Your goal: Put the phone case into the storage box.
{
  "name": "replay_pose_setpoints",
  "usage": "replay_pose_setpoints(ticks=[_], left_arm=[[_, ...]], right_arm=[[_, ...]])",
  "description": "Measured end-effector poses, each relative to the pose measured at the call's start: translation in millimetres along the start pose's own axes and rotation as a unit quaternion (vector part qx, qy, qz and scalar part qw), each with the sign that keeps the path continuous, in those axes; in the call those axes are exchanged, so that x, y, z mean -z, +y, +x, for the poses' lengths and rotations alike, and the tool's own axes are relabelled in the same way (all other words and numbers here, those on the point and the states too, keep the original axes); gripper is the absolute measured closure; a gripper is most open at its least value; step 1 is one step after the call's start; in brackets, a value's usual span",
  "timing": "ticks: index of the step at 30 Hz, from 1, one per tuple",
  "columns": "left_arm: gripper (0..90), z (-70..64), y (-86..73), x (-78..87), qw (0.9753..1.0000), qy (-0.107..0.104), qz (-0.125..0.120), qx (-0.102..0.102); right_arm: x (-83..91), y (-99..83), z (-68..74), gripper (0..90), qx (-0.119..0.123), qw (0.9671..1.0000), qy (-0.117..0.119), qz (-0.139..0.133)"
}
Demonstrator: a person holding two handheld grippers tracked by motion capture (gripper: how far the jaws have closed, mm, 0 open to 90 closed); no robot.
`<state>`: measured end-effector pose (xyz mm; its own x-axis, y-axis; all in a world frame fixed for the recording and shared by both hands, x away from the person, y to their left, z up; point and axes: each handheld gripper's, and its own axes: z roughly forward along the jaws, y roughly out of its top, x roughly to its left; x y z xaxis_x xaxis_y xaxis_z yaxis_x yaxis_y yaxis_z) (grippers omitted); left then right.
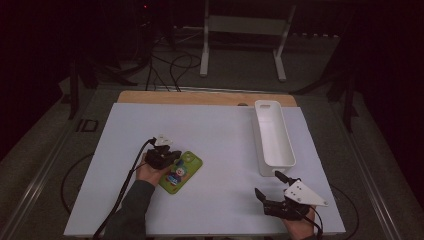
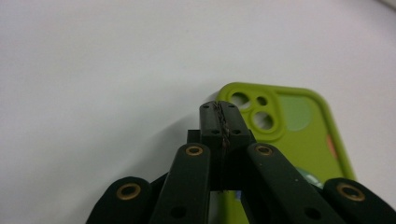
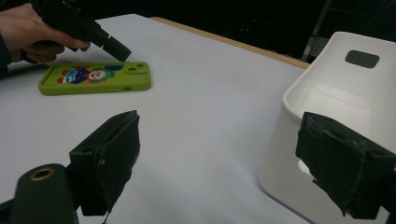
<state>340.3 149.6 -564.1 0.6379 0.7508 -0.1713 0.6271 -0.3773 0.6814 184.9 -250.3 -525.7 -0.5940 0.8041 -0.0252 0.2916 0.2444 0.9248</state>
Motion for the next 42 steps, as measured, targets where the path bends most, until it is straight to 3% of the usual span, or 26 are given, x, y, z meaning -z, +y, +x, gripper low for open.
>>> replay_pose_setpoints(ticks=[4, 15, 27, 34, 39, 42], left_arm=[[90.0, -0.9, -0.2, 0.7, 1.0, 0.004, 0.001, -0.008], [88.7, 3.9, 1.6, 15.2, 0.9997, 0.013, -0.023, -0.004], [59.2, 9.8, 2.0, 40.6, 0.9988, 0.029, -0.04, -0.005], [41.8, 6.3, 2.6, 51.3, 0.9981, 0.037, -0.047, -0.012], [23.9, 4.6, 1.5, 64.6, 0.9971, 0.034, -0.068, -0.006], [21.6, 3.5, 1.0, 70.3, 0.9966, 0.033, -0.075, -0.008]], right_arm=[[0.2, 0.2, 0.2, 13.4, 0.001, 1.0, 0.0, -0.001], [0.9, 0.1, -0.3, 13.4, 0.0, 1.0, -0.001, -0.001], [0.4, -0.3, -0.4, 13.5, 0.0, 1.0, 0.001, -0.001], [0.3, -0.9, -0.9, 13.5, 0.0, 1.0, 0.001, 0.001], [0.2, -1.5, -1.8, 13.3, -0.002, 1.0, -0.001, 0.0], [0.1, -1.8, -2.1, 13.3, -0.003, 1.0, -0.001, 0.0]])
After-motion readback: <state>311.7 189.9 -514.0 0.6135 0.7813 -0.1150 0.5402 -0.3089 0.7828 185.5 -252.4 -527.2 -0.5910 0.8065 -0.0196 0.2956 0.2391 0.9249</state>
